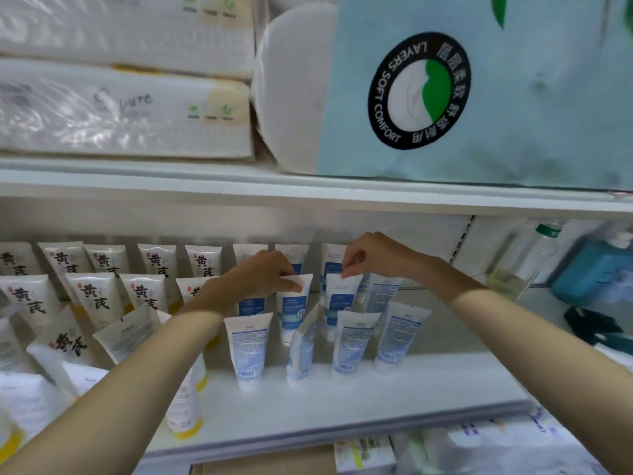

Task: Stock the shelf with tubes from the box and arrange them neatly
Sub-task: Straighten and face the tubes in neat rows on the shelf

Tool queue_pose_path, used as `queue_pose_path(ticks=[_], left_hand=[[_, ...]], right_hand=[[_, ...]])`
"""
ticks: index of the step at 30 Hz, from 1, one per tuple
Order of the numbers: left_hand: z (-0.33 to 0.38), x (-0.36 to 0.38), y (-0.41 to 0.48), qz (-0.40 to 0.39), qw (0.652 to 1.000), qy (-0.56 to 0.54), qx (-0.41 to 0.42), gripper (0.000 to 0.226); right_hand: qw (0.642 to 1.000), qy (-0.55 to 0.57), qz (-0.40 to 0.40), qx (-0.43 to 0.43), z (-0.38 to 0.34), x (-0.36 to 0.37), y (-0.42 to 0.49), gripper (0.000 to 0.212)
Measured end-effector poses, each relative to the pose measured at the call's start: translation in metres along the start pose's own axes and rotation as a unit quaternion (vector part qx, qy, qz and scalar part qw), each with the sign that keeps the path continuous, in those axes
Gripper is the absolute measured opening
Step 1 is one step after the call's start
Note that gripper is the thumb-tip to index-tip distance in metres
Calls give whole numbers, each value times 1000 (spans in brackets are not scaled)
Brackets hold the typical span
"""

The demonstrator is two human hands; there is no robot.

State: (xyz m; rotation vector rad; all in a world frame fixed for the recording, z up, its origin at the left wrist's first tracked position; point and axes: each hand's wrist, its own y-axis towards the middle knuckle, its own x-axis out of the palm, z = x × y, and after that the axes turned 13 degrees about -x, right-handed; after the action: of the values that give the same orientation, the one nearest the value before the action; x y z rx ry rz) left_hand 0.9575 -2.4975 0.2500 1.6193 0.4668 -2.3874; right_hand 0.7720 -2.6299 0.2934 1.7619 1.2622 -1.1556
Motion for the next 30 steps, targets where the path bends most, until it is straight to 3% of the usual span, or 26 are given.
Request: queue_pose_path(ticks=[3, 7, 16, 20, 23, 27, 30], left_hand=[[13, -4, 3, 29, 1000, -1, 13, 30], [41, -7, 7, 45, 998, -48, 24, 29], [75, 13, 22, 5, 999, 34, 25, 35], [77, 14, 27, -14, 999, 40, 5, 34], [78, 13, 29, -28, 999, 25, -4, 33], [81, 13, 31, -30, 999, 30, -8, 32], [83, 13, 31, -33, 999, 32, -9, 32]], right_hand=[[999, 21, 41, -6, 11, -20, -13, 10], [999, -12, 22, 25, 40, -36, -35, 6], [1000, 22, 3, 11, 76, -14, -45, 10], [999, 33, 25, -10, 86, -2, -42, 22], [998, 44, 34, -7, 89, 2, -41, 10], [996, 81, 24, -8, 90, 4, -42, 39], [996, 84, 12, -38, 93, 6, -43, 42]])
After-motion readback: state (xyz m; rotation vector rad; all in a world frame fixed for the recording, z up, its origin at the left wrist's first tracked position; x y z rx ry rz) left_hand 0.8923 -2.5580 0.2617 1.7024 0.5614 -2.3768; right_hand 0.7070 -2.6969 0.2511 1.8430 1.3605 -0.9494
